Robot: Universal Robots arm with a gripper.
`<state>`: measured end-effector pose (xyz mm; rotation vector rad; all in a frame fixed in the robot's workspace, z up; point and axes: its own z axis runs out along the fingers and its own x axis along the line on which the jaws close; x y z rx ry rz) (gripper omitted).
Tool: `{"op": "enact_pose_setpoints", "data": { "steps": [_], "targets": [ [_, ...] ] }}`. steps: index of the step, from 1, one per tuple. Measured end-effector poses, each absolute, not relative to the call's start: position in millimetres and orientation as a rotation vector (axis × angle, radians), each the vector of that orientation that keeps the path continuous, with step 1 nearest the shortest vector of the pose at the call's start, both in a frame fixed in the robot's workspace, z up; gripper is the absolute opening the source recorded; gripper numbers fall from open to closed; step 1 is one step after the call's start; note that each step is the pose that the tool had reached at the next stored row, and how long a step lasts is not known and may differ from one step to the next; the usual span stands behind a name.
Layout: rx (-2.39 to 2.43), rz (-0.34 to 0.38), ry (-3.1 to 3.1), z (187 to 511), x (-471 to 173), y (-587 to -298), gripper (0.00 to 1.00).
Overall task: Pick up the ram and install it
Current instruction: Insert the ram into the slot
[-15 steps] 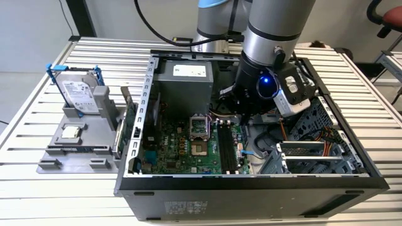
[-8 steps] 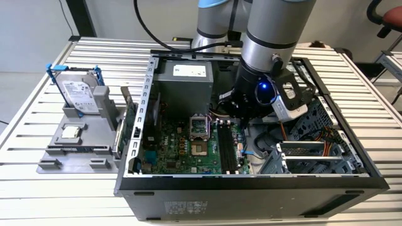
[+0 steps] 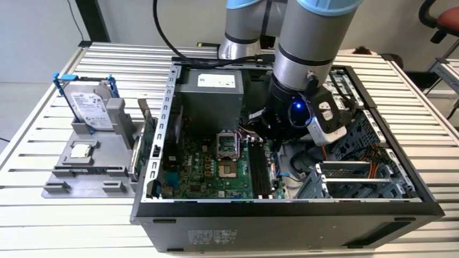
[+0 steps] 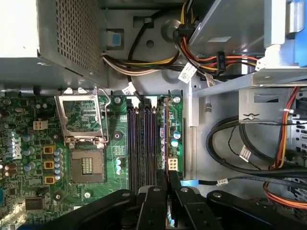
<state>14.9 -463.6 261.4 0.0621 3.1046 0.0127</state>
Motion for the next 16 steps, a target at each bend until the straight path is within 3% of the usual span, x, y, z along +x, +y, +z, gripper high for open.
{"op": "enact_pose_setpoints", "data": {
  "steps": [16],
  "targets": [
    [0.06, 0.013, 3.105, 236, 13, -468, 0.0]
  ]
}}
